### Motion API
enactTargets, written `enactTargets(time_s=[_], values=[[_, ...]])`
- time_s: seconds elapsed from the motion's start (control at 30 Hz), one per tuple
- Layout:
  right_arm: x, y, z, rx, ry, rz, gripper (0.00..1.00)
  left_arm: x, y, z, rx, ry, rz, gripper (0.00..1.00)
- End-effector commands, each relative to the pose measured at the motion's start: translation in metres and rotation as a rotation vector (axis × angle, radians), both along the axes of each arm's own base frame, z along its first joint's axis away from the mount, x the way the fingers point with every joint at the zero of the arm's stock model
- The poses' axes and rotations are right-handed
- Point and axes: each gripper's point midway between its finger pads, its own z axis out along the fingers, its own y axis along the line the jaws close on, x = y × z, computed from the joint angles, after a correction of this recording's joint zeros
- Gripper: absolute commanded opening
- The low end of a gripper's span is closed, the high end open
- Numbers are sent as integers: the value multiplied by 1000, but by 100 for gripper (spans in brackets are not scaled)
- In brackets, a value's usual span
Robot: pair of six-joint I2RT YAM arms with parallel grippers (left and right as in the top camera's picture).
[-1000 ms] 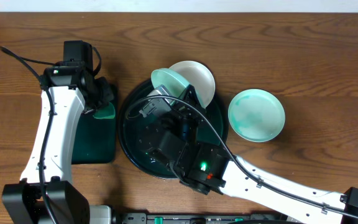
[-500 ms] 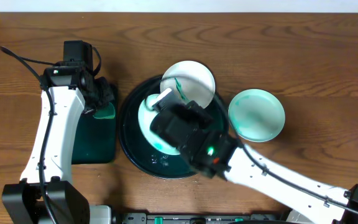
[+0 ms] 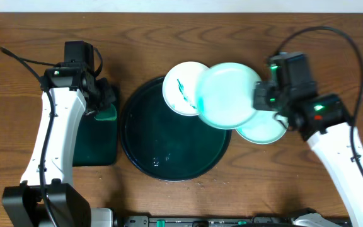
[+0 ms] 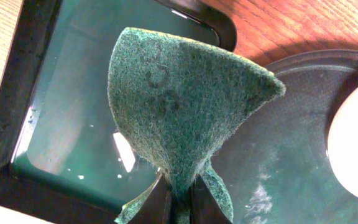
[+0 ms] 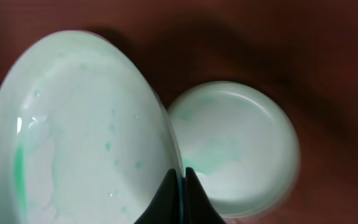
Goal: Clean dirty plates on tray and stack at the side
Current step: 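Lift the lower plate with the right gripper and stack it on the right plate, then move the right gripper back to grip the rim of the last plate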
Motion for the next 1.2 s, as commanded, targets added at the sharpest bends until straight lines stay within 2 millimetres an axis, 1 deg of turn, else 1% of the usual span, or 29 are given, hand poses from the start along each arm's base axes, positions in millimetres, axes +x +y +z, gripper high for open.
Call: enactTargets(time_s=[0.0, 0.03, 0.07, 0.17, 0.37, 0.47, 0.53, 0.67, 0.77, 0.8, 0.87, 0.9, 0.93, 0.97, 1.03, 1.1, 1.13, 1.17], values=[[-5, -48, -22, -3, 93, -161, 1, 3, 2, 7, 12, -22, -15, 7], [-8, -60, -30, -14, 122, -195, 1, 3, 2, 7, 12, -22, -15, 7], [-10, -68, -38, -20, 143, -215, 1, 3, 2, 7, 12, -22, -15, 7], [-15, -87, -65, -33, 204, -262, 1, 3, 2, 7, 12, -22, -15, 7], [-25, -102, -116, -60, 265, -299, 1, 3, 2, 7, 12, -22, -15, 7], [-27, -107, -134, -89, 275, -312, 1, 3, 2, 7, 12, -22, -15, 7], [-28, -111, -141, -107, 279, -320, 1, 3, 2, 7, 12, -22, -15, 7], [-24, -112, -141, -110, 261, -324, 2, 3, 2, 7, 12, -22, -15, 7], [-22, -112, -140, -108, 251, -324, 6, 3, 2, 7, 12, -22, -15, 7], [-22, -112, -140, -109, 250, -323, 10, 3, 2, 7, 12, -22, -15, 7], [-20, -111, -138, -118, 245, -297, 23, 3, 2, 7, 12, -22, -15, 7], [-18, -110, -136, -118, 241, -281, 32, 3, 2, 7, 12, -22, -15, 7], [-13, -106, -131, -106, 229, -251, 40, 3, 2, 7, 12, -22, -15, 7], [-8, -101, -126, -90, 216, -220, 45, 3, 2, 7, 12, -22, -15, 7], [5, -84, -110, -18, 173, -140, 54, 3, 2, 7, 12, -22, -15, 7], [21, -63, -87, 66, 116, -61, 60, 3, 2, 7, 12, -22, -15, 7], [28, -52, -75, 103, 88, -25, 60, 3, 2, 7, 12, -22, -15, 7], [36, -41, -62, 135, 60, 11, 57, 3, 2, 7, 12, -22, -15, 7]])
